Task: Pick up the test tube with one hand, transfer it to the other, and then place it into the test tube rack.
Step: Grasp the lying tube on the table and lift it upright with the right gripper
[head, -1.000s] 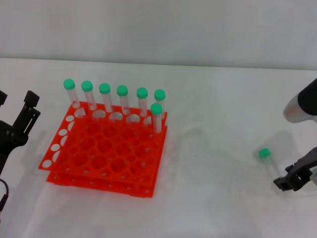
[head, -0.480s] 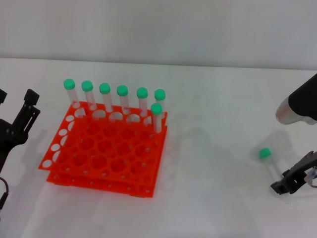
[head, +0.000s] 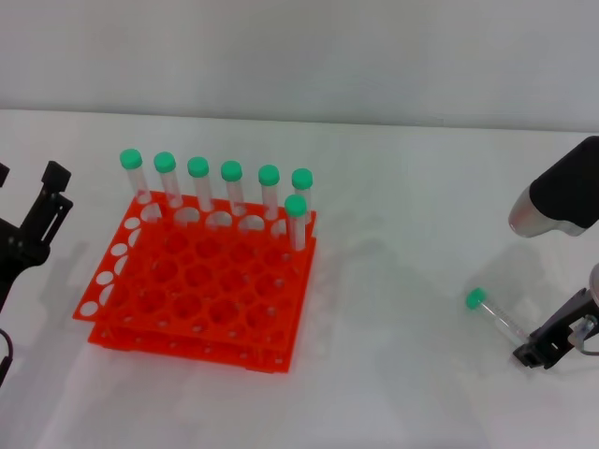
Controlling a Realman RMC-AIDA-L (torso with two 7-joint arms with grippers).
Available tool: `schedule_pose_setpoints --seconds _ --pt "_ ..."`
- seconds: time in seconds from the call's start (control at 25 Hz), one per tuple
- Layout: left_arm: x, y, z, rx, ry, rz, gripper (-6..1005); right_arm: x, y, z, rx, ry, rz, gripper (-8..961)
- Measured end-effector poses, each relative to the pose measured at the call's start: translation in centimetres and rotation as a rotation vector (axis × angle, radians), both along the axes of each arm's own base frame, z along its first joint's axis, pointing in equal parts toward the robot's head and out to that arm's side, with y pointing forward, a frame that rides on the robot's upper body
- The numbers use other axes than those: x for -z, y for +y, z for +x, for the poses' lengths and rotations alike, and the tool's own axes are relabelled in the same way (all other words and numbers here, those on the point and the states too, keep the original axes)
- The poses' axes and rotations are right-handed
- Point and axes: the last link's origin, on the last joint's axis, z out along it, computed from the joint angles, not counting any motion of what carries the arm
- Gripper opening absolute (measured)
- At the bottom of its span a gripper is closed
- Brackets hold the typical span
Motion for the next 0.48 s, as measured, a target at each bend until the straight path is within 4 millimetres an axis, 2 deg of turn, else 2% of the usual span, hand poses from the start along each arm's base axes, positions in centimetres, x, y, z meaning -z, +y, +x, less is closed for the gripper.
schedule_pose_setpoints --seconds 0.48 --pt "-0.07 0.18 0.13 0.007 -0.006 -0.001 859 -0.12 0.29 -0.23 -0.014 -0.02 -0.005 218"
